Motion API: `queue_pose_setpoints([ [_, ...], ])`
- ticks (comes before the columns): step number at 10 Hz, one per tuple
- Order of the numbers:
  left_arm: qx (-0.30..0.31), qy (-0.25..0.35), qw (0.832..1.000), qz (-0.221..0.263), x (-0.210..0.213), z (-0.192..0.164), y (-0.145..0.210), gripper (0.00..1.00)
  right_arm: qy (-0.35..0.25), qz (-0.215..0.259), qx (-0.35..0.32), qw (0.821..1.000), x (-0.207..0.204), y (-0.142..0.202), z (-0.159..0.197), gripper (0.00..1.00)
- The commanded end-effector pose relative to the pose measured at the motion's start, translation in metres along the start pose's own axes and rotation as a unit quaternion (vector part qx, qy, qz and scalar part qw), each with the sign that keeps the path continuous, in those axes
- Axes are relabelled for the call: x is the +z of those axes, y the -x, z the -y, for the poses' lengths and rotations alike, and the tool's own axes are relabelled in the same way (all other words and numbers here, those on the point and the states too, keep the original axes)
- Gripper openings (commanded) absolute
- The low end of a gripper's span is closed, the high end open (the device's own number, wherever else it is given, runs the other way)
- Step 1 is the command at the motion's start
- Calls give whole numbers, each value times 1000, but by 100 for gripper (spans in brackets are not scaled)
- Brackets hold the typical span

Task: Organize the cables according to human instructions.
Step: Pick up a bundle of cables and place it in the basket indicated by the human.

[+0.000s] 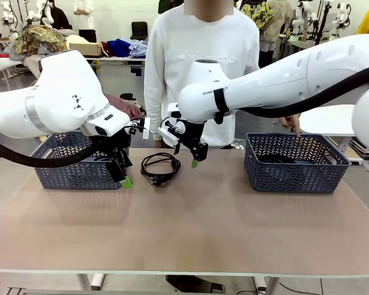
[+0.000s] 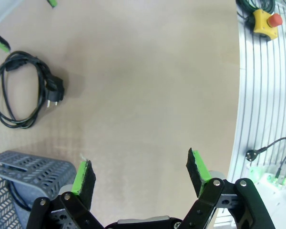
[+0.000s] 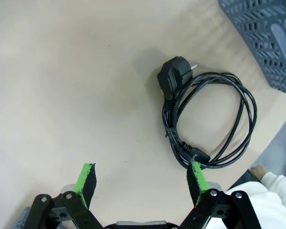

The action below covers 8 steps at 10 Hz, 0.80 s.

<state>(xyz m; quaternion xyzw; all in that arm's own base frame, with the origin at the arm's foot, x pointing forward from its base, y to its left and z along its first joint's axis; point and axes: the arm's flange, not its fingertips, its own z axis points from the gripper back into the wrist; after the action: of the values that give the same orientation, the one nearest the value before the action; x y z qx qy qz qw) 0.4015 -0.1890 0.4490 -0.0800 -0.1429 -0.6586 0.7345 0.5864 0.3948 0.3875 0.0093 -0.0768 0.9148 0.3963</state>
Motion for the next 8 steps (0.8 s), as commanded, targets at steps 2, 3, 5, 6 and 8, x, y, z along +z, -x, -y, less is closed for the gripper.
queue_pose_setpoints([
  [2, 1, -1, 1000, -3, 2, 0, 2, 100, -17, -8, 43, 999, -9, -2, 27, 100],
  [3, 1, -1, 1000, -3, 2, 0, 2, 100, -24, -10, 46, 999, -14, -2, 33, 100],
  [5, 1, -1, 1000, -3, 2, 0, 2, 100, -36, -13, 53, 998, -27, -3, 39, 100],
  [6, 1, -1, 1000, -3, 2, 0, 2, 100, -42, -14, 54, 998, -33, -3, 41, 100],
  [8, 1, -1, 1000, -3, 2, 0, 2, 100, -50, -22, 52, 997, -41, -4, 46, 100],
])
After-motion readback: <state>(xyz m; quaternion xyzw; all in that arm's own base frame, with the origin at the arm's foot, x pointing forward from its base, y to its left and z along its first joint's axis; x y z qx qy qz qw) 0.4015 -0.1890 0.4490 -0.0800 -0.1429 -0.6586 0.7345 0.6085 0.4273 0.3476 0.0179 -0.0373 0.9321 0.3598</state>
